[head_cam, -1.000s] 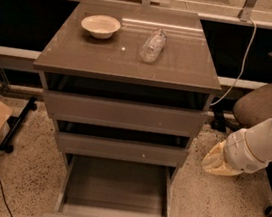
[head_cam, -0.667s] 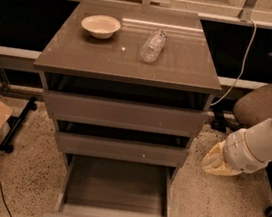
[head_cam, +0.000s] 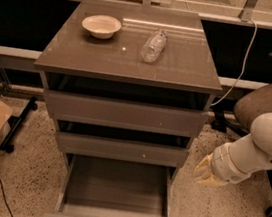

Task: Close bottom drawer

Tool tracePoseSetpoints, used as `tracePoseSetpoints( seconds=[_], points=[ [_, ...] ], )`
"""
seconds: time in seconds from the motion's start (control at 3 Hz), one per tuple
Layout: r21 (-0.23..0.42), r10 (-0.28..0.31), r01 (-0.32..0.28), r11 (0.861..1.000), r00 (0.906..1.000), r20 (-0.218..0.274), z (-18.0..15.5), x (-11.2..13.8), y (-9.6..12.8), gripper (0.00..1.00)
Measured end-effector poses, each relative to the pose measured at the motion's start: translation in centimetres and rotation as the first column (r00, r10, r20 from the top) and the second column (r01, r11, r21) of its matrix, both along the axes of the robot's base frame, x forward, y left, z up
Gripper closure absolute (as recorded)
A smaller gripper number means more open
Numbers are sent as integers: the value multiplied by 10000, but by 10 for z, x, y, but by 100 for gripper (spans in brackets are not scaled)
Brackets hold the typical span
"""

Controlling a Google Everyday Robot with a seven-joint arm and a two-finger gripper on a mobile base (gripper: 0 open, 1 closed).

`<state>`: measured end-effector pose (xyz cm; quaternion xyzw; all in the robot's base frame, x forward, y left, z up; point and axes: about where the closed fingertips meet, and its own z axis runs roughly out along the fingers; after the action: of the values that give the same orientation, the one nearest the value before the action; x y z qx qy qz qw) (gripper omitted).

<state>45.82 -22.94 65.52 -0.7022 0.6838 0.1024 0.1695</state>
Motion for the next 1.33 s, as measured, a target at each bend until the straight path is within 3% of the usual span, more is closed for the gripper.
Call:
tracePoseSetpoints(
  seconds=[0.67,1.33],
  points=[
    [428,-82,103,9990,9988,-478,-89,-4,-5,100],
    [959,-749,859,9917,9908,-1131,-165,-19,-15,100]
  ],
)
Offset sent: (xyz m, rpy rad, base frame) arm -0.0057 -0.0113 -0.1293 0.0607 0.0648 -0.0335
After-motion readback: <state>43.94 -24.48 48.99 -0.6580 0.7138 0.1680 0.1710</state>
